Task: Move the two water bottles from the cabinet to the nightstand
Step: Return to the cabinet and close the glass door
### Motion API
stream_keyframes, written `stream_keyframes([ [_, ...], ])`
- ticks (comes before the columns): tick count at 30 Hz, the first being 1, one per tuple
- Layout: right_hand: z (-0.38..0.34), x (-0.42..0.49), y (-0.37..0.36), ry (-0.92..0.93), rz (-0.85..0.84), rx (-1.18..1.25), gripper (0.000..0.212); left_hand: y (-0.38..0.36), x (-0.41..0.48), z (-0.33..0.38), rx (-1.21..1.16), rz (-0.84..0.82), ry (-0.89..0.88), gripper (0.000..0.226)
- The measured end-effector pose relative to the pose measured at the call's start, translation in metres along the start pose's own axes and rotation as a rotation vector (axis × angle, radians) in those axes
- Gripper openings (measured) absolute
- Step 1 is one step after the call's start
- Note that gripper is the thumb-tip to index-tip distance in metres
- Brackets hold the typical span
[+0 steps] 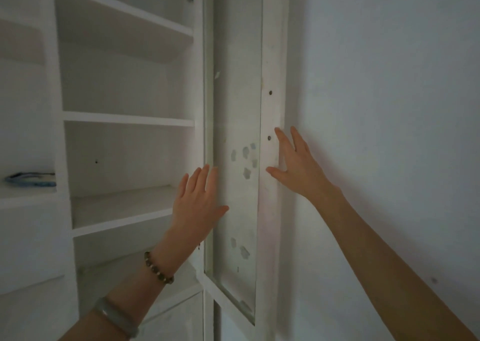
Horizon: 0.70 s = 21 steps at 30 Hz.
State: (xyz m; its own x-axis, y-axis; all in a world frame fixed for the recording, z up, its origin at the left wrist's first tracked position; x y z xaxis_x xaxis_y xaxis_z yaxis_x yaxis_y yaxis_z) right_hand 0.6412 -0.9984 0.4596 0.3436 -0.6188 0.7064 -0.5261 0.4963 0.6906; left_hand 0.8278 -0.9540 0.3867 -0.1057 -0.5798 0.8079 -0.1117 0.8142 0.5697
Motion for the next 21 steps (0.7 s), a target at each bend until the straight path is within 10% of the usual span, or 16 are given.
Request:
stream_keyframes([
  [21,-0.109,-0.007,-0.038,0.343,0.12,0.218,0.095,0.02,-0.059,-0.084,0.17,-0.066,0.165,0.086],
])
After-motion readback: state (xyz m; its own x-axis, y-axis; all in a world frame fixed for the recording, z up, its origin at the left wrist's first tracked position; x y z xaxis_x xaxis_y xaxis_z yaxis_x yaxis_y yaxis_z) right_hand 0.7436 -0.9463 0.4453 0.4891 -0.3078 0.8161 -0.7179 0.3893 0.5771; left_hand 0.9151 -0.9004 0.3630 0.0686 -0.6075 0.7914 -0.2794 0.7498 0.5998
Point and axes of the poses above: each hand's wrist, its own x-axis towards the middle knuckle, its own y-axis out of the back of the hand, z = x × y, the point moved 7 cm from there along x, towards the middle knuckle, and after that the axes turned 3 degrees about -z, right-handed, at the moved point
